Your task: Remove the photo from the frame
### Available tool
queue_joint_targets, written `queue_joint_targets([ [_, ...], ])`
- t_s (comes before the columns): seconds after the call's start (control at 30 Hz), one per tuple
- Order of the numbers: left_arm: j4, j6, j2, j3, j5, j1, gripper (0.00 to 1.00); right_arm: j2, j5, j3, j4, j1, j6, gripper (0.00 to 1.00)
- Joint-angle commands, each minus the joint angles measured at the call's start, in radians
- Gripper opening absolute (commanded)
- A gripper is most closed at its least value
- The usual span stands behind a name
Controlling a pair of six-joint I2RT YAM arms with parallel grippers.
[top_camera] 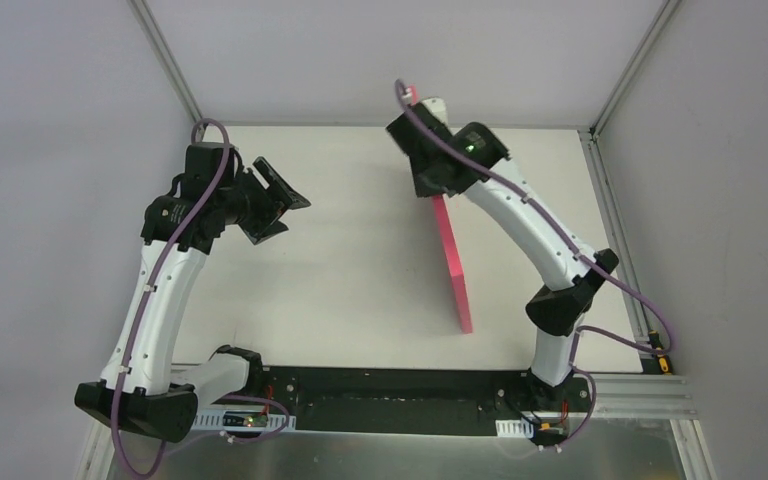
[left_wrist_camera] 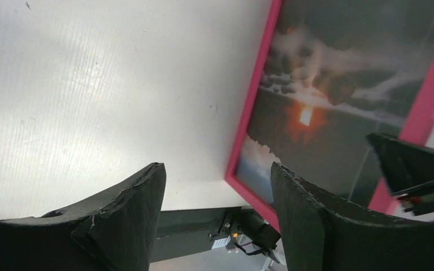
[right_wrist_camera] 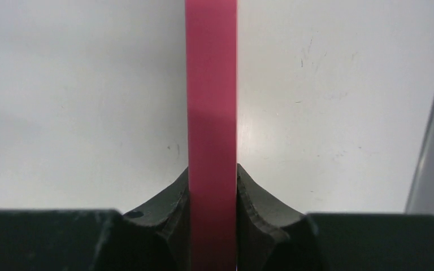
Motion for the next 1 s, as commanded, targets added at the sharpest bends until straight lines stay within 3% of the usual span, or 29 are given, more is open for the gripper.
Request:
queue_joint_targets([
  [0.0, -0.026, 0.024, 0.023, 0.028, 0.014, 0.004, 0.69, -0.025, -0.195, 0.101, -0.048, -0.115, 0.104, 0.00],
  [0.17, -0.026, 0.034, 0.027, 0.032, 0.021, 0.004, 0.69, -0.090, -0.310, 0.004, 0.032, -0.255, 0.208, 0.00],
  [0.47, -0.027, 0.041, 0.015, 0.027, 0.041, 0.004, 0.69, -0.313, -0.512, -0.443, 0.339, -0.564, 0.398, 0.00],
  [0.7, -0.027, 0.043, 0.011, 0.023, 0.054, 0.004, 0.69, -0.438, -0.476, -0.765, 0.559, -0.721, 0.504, 0.00],
  [0.97, -0.032, 0.044, 0.002, 0.002, 0.068, 0.004, 0.69, -0.468, -0.435, -0.993, 0.763, -0.904, 0.534, 0.00],
])
